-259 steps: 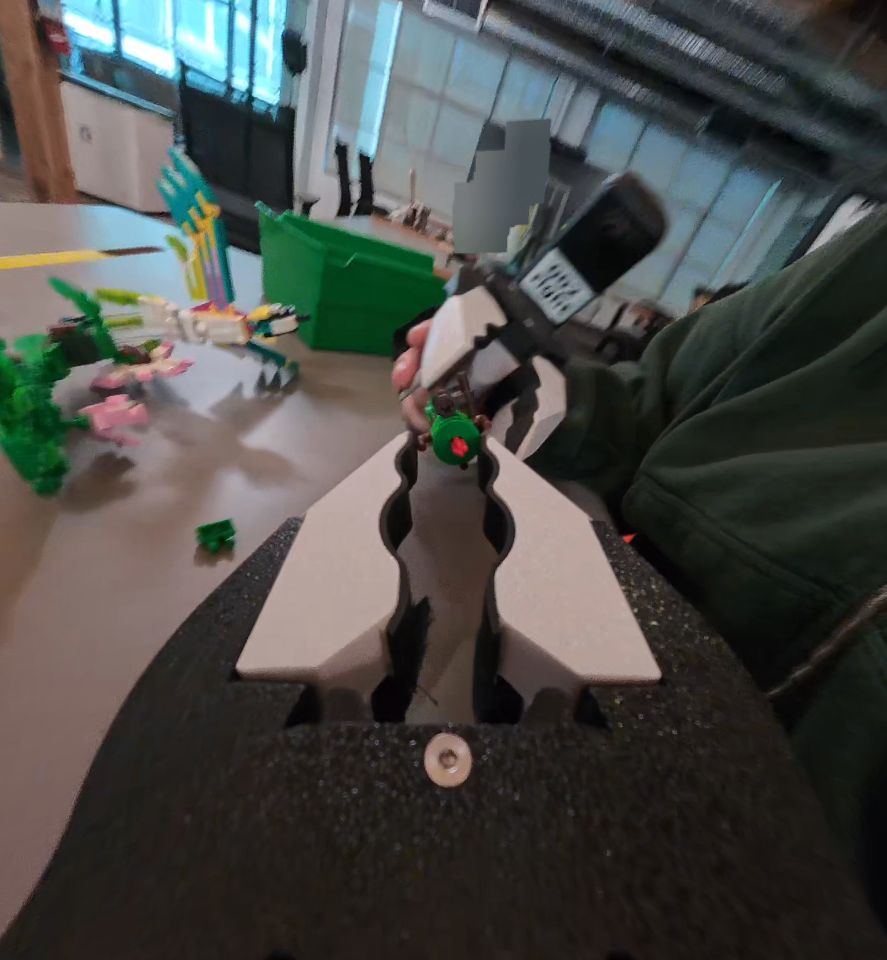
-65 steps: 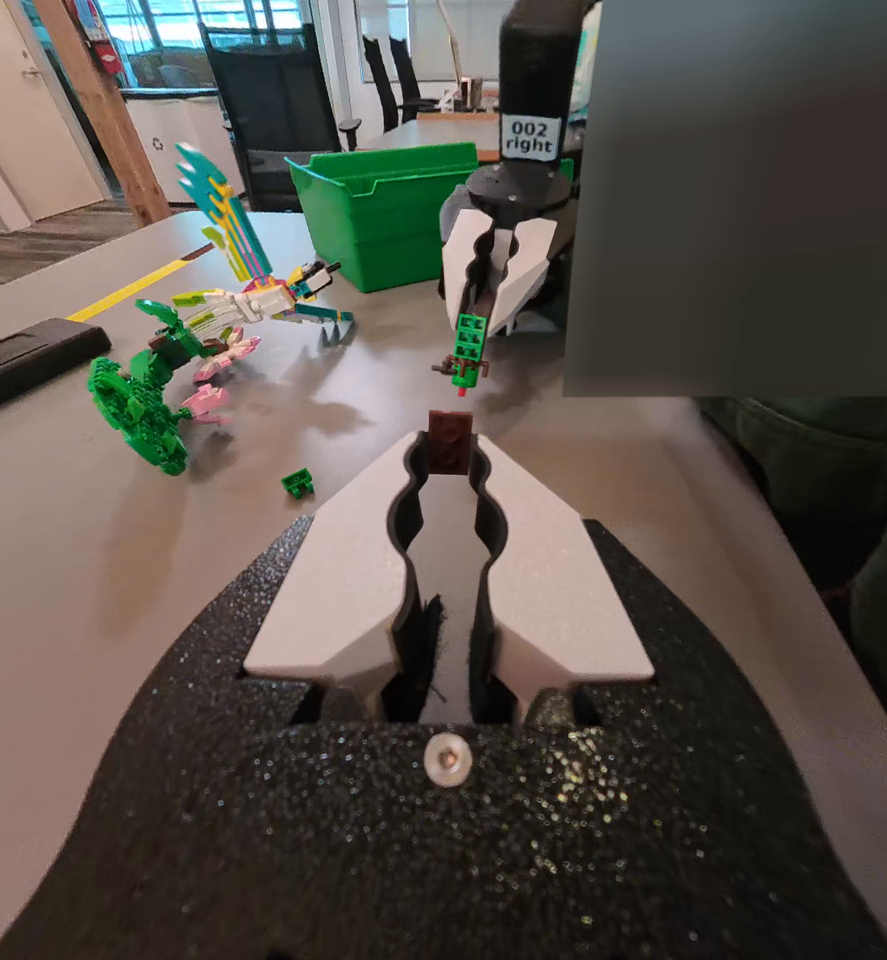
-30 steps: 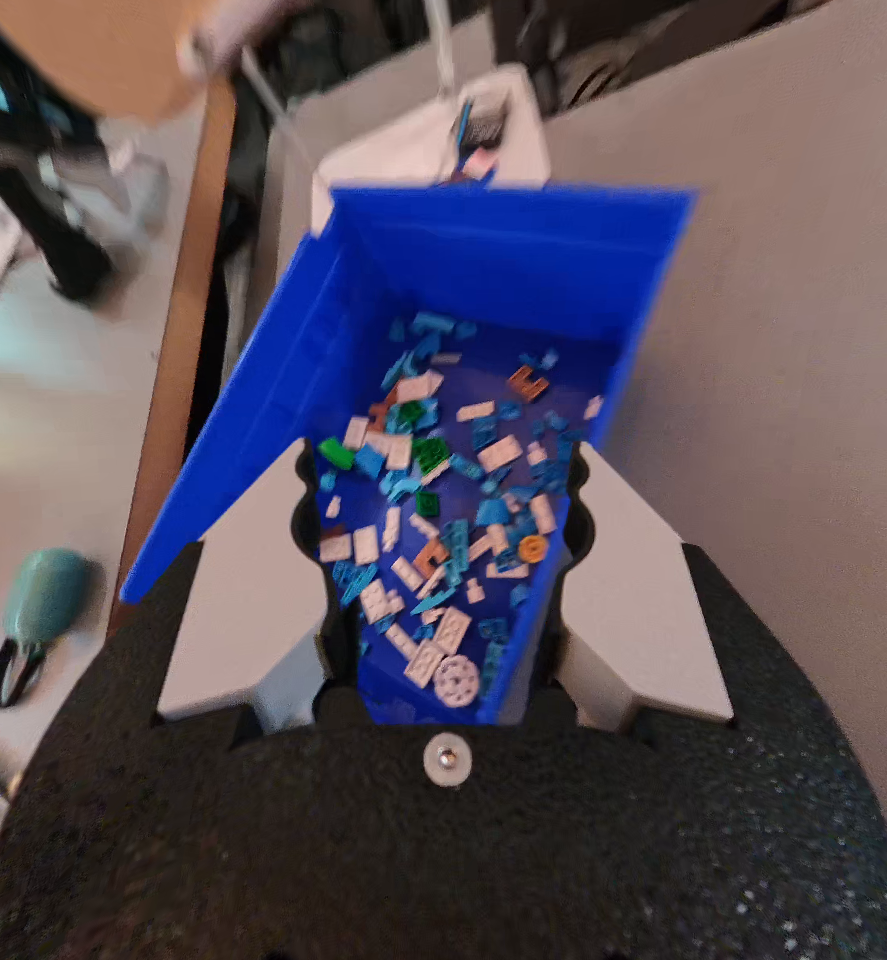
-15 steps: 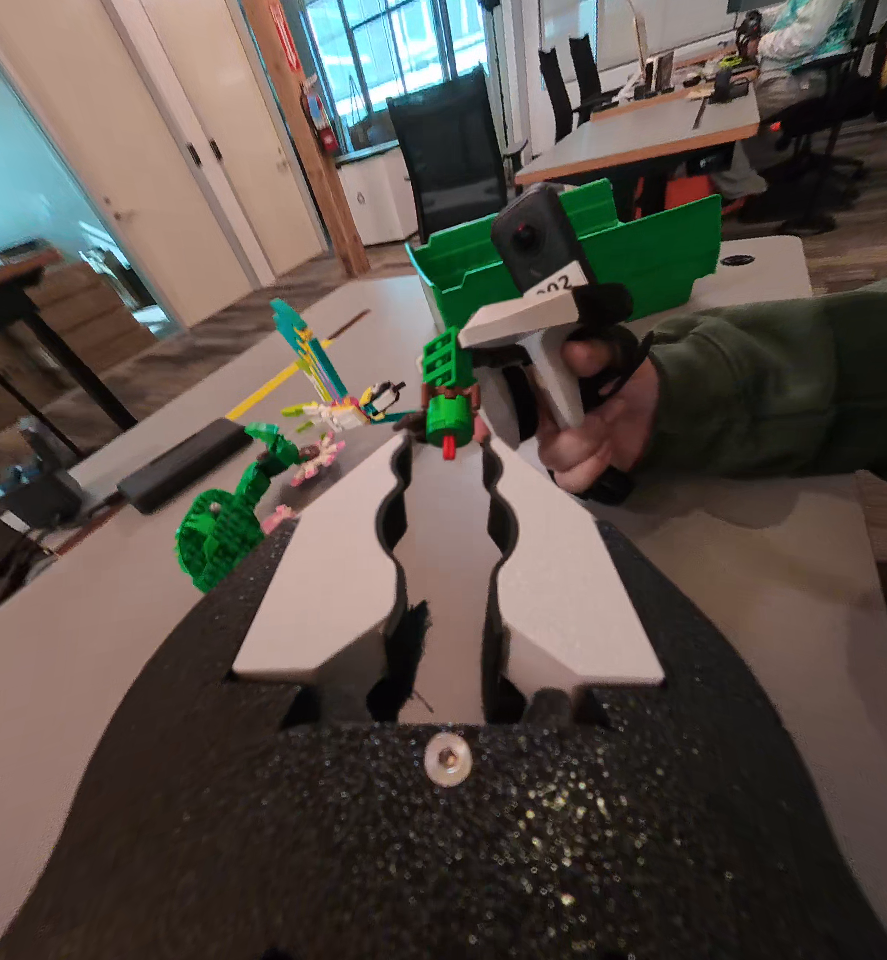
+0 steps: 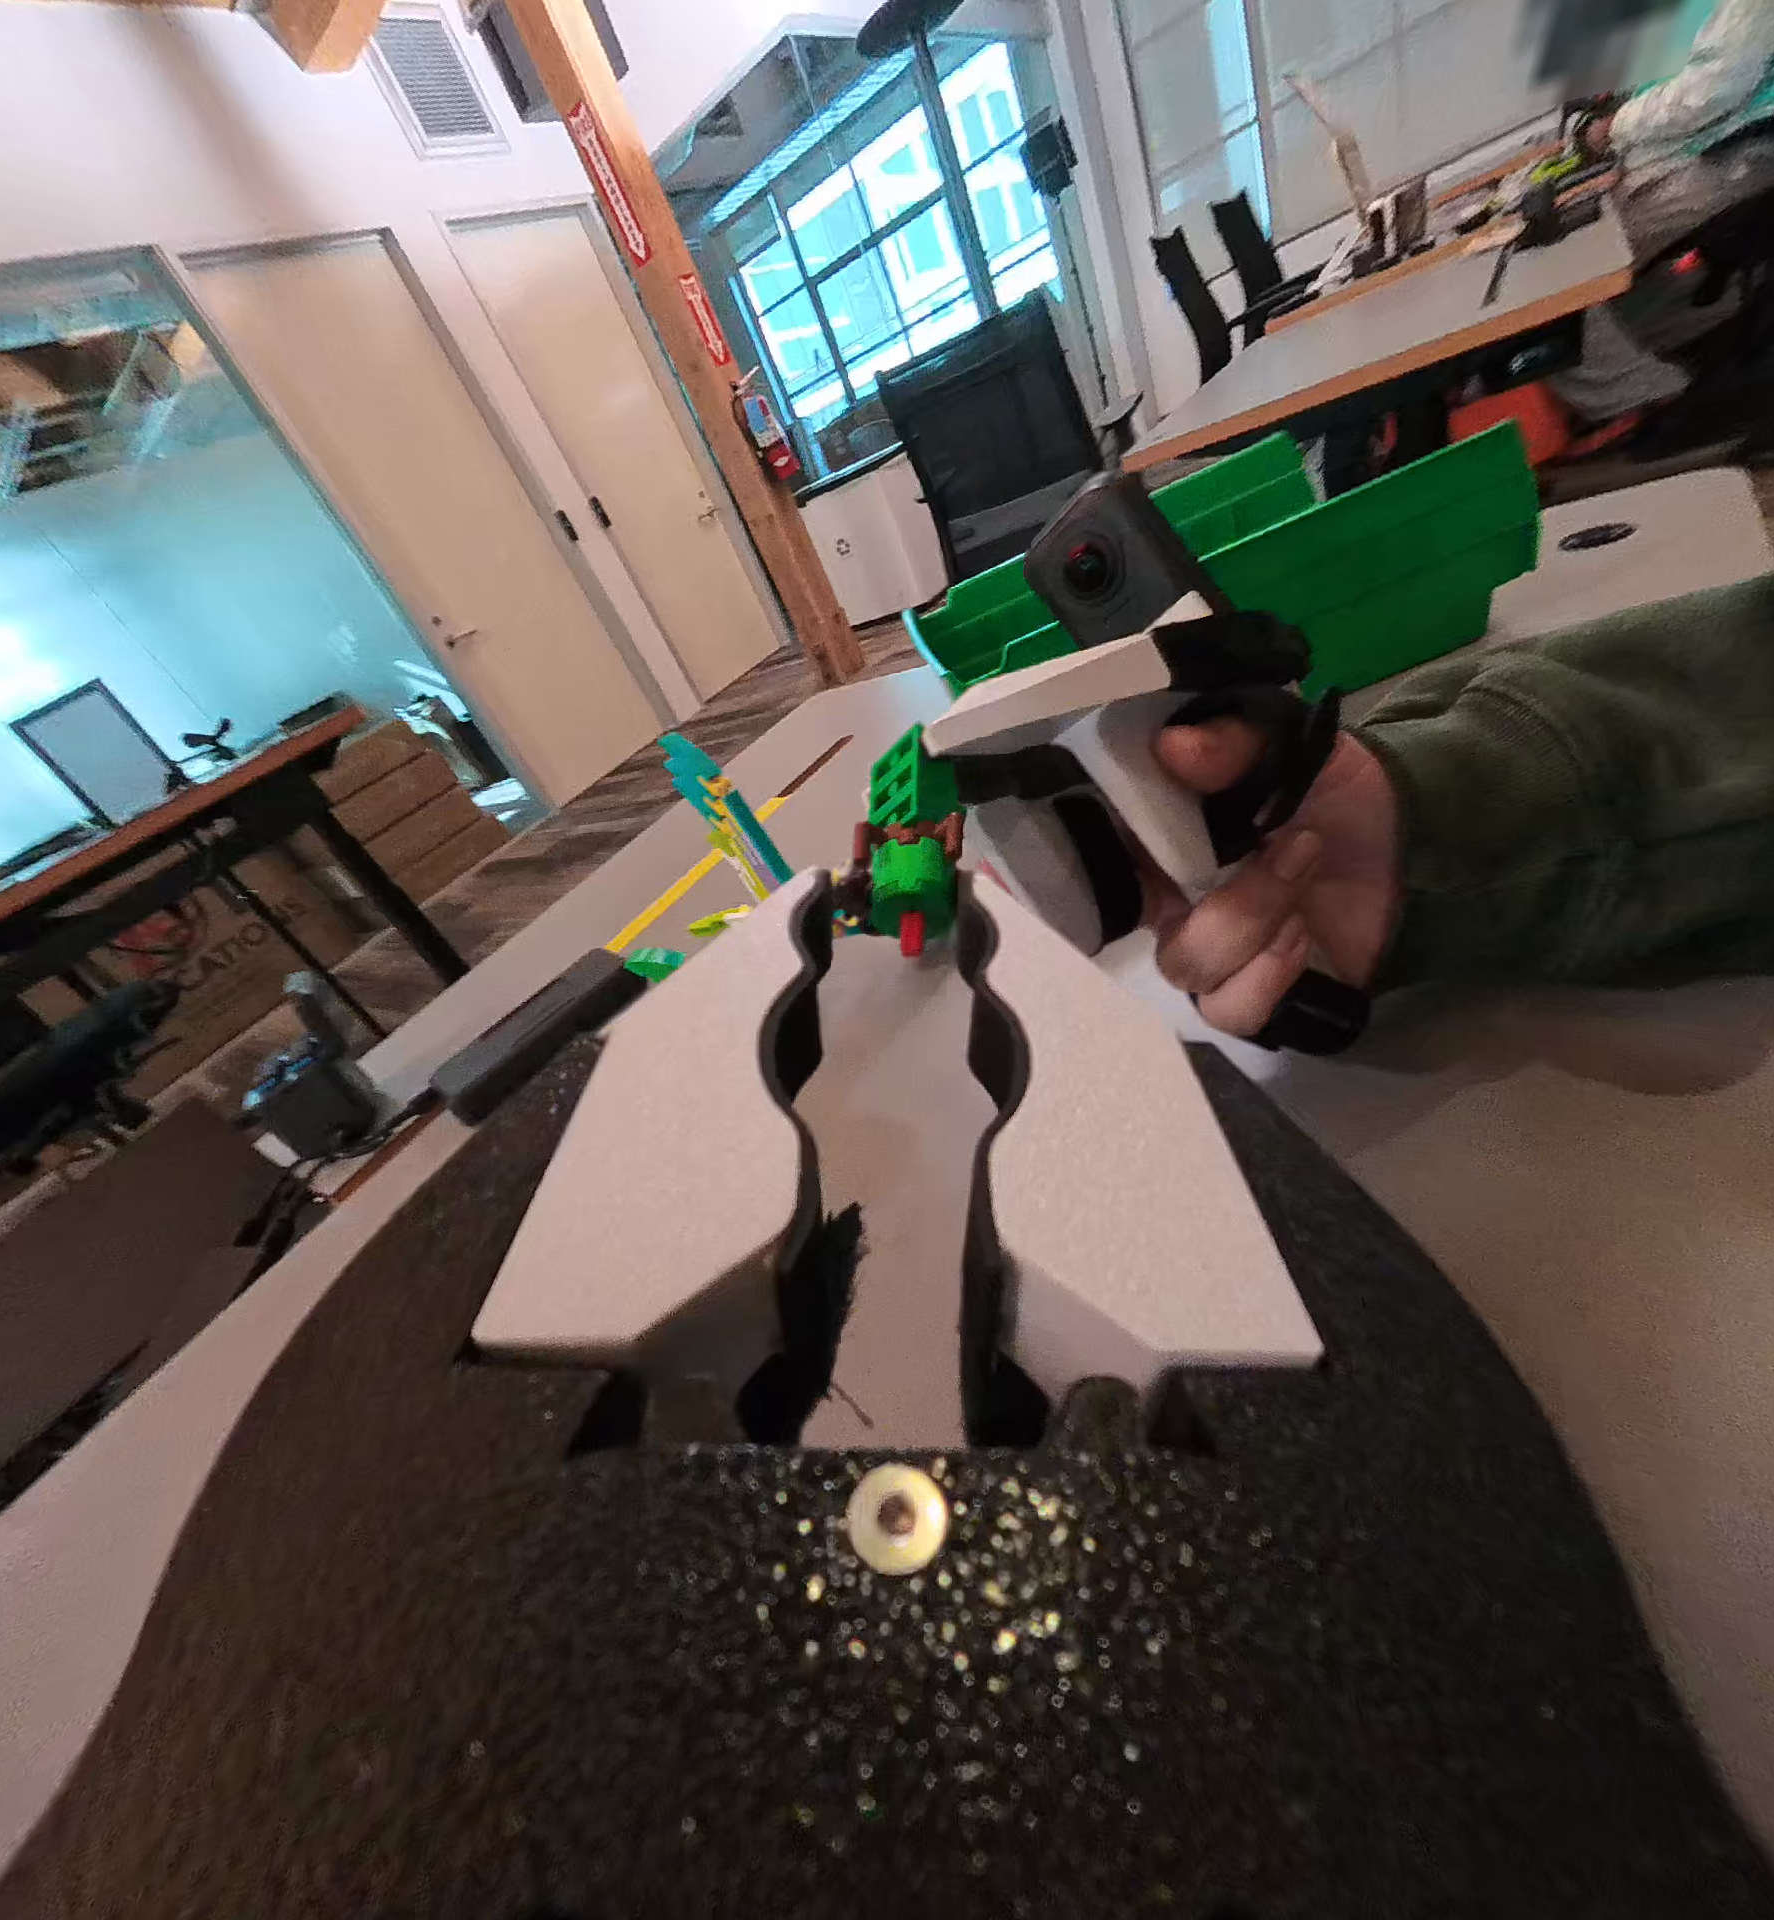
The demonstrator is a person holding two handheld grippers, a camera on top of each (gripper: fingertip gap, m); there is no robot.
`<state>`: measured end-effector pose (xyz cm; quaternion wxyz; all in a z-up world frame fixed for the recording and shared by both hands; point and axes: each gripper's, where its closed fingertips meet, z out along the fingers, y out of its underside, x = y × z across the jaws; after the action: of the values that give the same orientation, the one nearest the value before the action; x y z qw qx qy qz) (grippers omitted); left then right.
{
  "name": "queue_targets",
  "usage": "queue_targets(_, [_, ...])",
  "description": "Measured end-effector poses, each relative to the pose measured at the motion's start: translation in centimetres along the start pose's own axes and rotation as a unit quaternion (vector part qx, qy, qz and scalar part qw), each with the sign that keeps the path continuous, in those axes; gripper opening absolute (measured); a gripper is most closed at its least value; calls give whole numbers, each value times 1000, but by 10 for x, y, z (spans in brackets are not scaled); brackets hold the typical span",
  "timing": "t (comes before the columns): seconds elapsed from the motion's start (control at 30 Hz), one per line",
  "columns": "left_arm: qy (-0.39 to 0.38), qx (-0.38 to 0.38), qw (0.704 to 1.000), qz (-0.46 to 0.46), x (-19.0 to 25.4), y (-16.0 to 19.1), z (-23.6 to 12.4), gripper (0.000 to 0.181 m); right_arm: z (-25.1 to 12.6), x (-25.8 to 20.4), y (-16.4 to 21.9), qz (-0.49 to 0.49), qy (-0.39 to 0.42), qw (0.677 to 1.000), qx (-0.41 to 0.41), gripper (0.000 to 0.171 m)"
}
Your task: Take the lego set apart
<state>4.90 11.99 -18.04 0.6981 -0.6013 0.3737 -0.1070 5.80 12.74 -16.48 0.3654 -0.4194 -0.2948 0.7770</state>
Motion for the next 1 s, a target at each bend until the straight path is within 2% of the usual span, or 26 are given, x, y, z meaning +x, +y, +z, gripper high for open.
queue_targets(0.2, [-65,5,989,130,-2,-3,-2,15,0,2,-1,10,6,1000,6,14])
queue_targets(0.53, [-84,4,974,208,0,-2,-3,13,-1,11,-2,78,11,997,20,14])
queue_targets(0.6, [-85,-8,974,209,-2,2,-3,13,0,14,-1,86,21,996,19,14])
queue_targets(0.7, [-94,-20,973,209,-7,5,-2,13,3,17,5,94,33,995,7,30])
queue_targets(0.8, [-86,-28,976,196,-7,9,1,12,7,17,12,104,35,994,0,26])
queue_targets(0.87, [-79,-24,978,189,-5,8,3,12,7,18,11,102,44,994,7,14])
queue_targets(1.0, [-72,-31,982,172,-5,12,0,11,5,22,11,115,60,991,16,14])
